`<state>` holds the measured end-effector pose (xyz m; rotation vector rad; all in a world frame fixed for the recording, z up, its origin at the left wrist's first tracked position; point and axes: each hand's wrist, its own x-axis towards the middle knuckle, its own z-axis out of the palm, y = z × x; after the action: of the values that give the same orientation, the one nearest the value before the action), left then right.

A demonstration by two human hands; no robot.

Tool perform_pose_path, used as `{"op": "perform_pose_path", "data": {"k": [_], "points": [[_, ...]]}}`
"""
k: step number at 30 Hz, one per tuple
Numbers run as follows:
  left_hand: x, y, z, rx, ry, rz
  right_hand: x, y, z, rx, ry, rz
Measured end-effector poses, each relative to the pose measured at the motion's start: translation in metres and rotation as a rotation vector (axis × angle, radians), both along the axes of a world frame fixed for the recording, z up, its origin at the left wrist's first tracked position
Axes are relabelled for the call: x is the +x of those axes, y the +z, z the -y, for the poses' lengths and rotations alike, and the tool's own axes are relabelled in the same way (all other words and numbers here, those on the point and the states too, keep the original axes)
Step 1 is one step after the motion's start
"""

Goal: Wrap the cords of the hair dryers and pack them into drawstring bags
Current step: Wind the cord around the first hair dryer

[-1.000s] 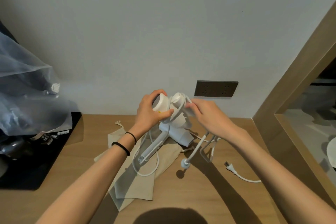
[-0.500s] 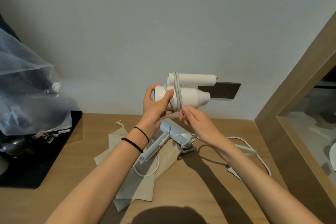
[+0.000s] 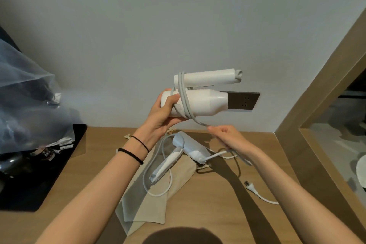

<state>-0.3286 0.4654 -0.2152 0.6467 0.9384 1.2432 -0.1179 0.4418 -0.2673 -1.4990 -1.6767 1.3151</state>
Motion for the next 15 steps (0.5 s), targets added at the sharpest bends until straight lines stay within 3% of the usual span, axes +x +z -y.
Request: {"op": "perform_pose_path", "data": {"k": [4, 9, 15], "points": [[-0.012, 0.002, -0.004, 0.068, -0.163, -0.002, 0.027, -0.005, -0.008, -0.065, -0.083, 0.052], [-0.027, 0.006, 0.001, 0.123, -0.356, -0.065, 0.053, 0.013, -0.011, -0.306, 0.1, -0.18], [-0.032, -0.013, 0.004, 0.153, -0.538, -0.162, 0.048, 0.021, -0.018, -0.242, 0.004, -0.069]]}}
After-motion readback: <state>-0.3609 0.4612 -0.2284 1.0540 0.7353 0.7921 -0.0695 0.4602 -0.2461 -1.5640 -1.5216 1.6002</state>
